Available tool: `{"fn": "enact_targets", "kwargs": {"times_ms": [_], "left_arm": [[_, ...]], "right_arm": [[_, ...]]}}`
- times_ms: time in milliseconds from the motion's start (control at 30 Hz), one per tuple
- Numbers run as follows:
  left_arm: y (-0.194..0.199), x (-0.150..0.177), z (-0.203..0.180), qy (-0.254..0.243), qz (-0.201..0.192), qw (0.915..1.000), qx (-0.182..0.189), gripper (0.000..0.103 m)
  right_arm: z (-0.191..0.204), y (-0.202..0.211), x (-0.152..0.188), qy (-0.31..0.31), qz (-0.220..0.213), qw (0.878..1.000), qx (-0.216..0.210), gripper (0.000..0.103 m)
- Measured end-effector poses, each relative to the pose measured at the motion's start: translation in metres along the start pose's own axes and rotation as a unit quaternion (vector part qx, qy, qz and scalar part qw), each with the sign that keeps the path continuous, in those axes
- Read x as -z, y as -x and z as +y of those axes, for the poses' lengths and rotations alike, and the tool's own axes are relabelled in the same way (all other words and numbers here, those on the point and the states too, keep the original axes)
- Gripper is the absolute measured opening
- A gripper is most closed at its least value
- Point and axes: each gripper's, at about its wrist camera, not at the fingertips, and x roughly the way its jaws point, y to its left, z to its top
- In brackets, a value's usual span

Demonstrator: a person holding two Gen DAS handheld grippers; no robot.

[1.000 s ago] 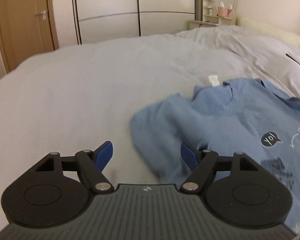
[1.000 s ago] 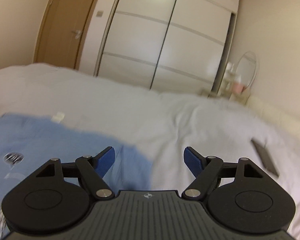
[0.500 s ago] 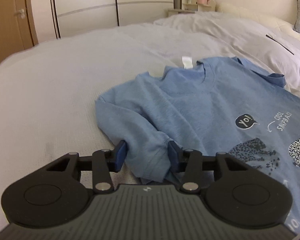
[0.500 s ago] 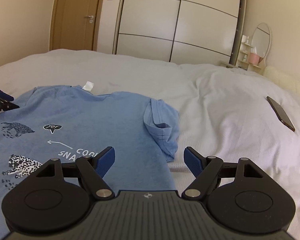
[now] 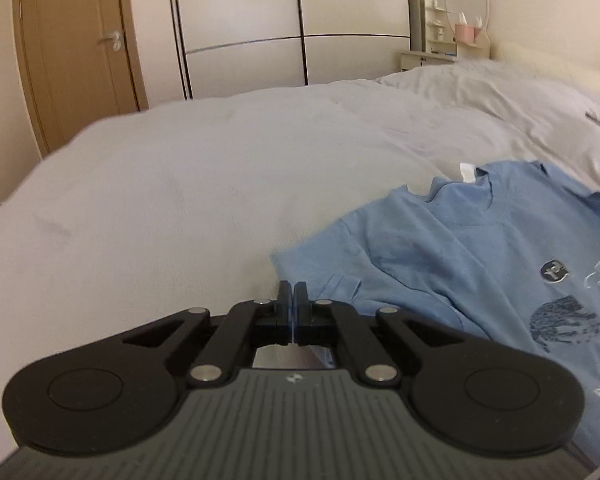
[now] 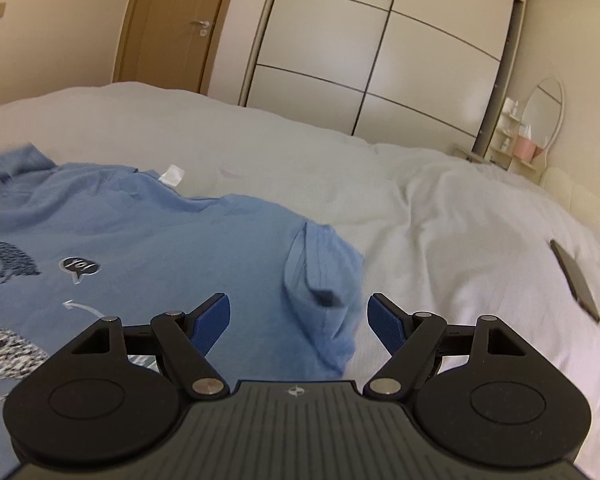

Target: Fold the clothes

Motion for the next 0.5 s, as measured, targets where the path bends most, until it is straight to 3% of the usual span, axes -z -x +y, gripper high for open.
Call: {"fn": "enact_targets", "kwargs": {"times_ms": [67,100,133,267,333,400,500], "left_arm": [[0.0,0.005,-0.005,0.009,0.007,0.9999,0.01,0.039],[-0.002,0.007,-0.008,0.015,0.007,0.9998,0.014,0.066],[-0.006,0.009,-0.01,0.024,0.008,0.9995,0.017,0.074],[-0.032,0.018,-0.01,0.055,0.04,0.9976,0.014,0.069],[-0.038,0.024,-0.006,0.055,0.048,0.9973,0.013,0.022],[-0.038,0.028,-0.001,0.056,0.047,0.9973,0.014,0.004],[-0.02,0.021,0.022,0.063,0.015,0.9979,-0.007,0.003]], "right_arm": [[-0.001,-0.007,-0.003,0.001,0.0,1.0,0.001,0.077],[-0.001,-0.011,-0.004,0.002,0.0,1.0,0.002,0.077],[-0.001,-0.014,-0.005,-0.001,0.001,1.0,0.0,0.077],[0.006,-0.025,-0.002,0.001,0.007,1.0,-0.005,0.077],[0.009,-0.03,0.0,0.01,0.011,1.0,-0.006,0.078],[0.01,-0.033,0.001,0.02,0.012,1.0,-0.001,0.078],[0.007,-0.04,0.001,0.034,0.014,0.999,0.011,0.078]]}}
